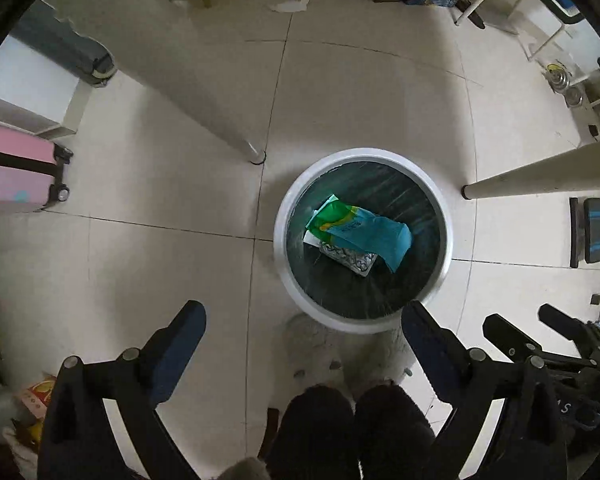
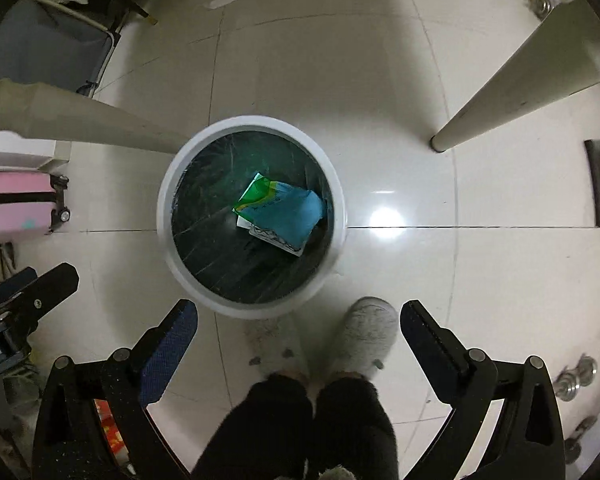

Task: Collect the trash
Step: 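Lower both held items into the trash bin and open both tools, then raise both tools back over the table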

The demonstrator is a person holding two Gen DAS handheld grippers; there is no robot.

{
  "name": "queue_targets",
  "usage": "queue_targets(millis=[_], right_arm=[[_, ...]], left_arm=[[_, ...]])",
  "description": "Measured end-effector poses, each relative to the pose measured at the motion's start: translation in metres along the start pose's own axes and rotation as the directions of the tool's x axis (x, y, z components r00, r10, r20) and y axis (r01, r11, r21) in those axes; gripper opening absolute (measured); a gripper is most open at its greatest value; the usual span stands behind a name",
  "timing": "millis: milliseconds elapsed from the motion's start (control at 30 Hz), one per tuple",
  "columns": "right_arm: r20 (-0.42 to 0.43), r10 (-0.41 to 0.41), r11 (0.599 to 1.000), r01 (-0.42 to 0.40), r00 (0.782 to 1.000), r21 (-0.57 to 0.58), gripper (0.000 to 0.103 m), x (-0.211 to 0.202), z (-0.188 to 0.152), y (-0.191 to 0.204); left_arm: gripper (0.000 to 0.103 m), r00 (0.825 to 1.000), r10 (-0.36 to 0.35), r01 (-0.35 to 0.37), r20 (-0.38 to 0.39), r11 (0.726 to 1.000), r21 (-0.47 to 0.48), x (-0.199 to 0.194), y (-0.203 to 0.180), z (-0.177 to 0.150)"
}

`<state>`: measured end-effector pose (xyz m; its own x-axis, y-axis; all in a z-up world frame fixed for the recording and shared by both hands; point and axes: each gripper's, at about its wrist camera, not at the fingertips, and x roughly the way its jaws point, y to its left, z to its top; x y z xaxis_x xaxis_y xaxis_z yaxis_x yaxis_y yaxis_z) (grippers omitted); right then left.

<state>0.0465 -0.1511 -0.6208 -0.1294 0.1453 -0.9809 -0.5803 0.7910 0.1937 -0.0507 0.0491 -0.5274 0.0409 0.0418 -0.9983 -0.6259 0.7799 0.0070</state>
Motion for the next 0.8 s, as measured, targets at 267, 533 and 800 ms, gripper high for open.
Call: queue_targets(millis=[267,533,800], right_arm=[[0.053,-0.039,0.999,0.039,0.998,0.002,0.102,-0.096,-0.015,0.008],[0.101,-0.039,0.999,0.039,0.994,-0.002,0.102,-0.202,-0.032,0.022],[0.105,0.019,0.999,-0.022,0.994,0.025,0.102,-0.309,-0.053,0.041]], left_arm=[[0.1,0.999,-0.016,0.015,0.042,1.0,0.01,-0.08,-0.012,-0.012],[0.1,0.998,-0.029,0.028,0.059,0.999,0.023,-0.157,-0.015,-0.027],[0.1,0.996,-0.038,0.037,0.083,0.999,0.016,-0.25,-0.007,-0.032]])
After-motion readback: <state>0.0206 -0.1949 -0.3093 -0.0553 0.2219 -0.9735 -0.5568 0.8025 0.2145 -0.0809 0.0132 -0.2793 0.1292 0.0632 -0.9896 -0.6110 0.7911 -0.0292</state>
